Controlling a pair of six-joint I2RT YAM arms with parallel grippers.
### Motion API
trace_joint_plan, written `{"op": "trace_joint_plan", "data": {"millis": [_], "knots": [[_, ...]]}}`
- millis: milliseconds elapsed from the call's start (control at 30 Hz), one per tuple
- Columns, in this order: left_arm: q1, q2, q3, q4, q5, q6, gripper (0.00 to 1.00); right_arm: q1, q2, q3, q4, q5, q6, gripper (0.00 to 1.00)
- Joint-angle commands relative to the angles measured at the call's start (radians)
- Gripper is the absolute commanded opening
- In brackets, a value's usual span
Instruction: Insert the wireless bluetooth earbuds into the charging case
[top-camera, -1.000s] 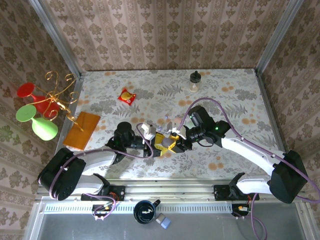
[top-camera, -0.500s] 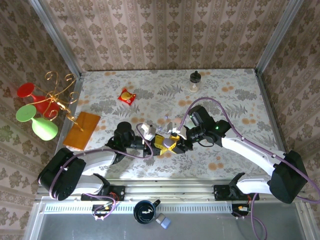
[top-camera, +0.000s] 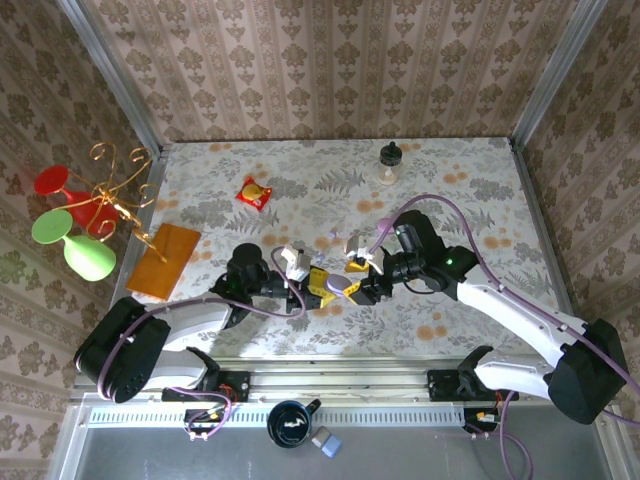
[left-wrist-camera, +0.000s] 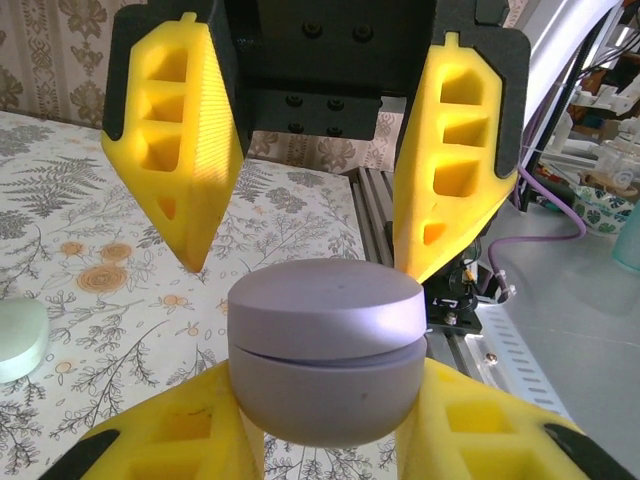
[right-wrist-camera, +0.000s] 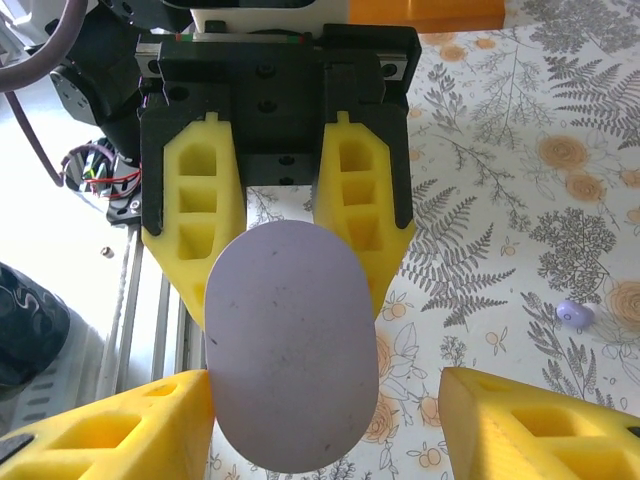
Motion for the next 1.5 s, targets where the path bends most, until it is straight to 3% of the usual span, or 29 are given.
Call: {"op": "trace_joint_plan", "data": {"millis": [0,233,633,900,1100,1367,1467], "knots": [[-0.002,-0.029,-0.010,0.041,0.019,0.028,0.20,-0.013,-0.022,-0.008,0.048,0.045,0.041,0.62],[0.000,-0.019,-0.016,0.049,0.009,0.058,0.20,-0.057,-0.045,-0.020,0.128,0.069,0.145,0.61],[0.000,0.015,-0.018,0.140,-0.009,0.030,0.21,-0.071,-0.079,-0.022,0.182,0.091,0.194,0.64],[-0.002,0.038,-0.006,0.207,0.009,-0.023,0.21,-0.071,-0.064,-0.048,0.190,-0.025,0.155,0.60],[-0.006,0.038,-0.006,0.231,0.009,-0.045,0.21,-0.064,0.012,-0.016,0.170,-0.103,0.138,0.49],[-0.009,0.056,-0.004,0.230,0.004,-0.037,0.21,-0.056,-0.002,-0.024,0.162,-0.129,0.087,0.02],[-0.009,0.065,-0.001,0.235,0.003,-0.038,0.21,-0.046,-0.018,-0.026,0.150,-0.112,0.073,0.00]]}}
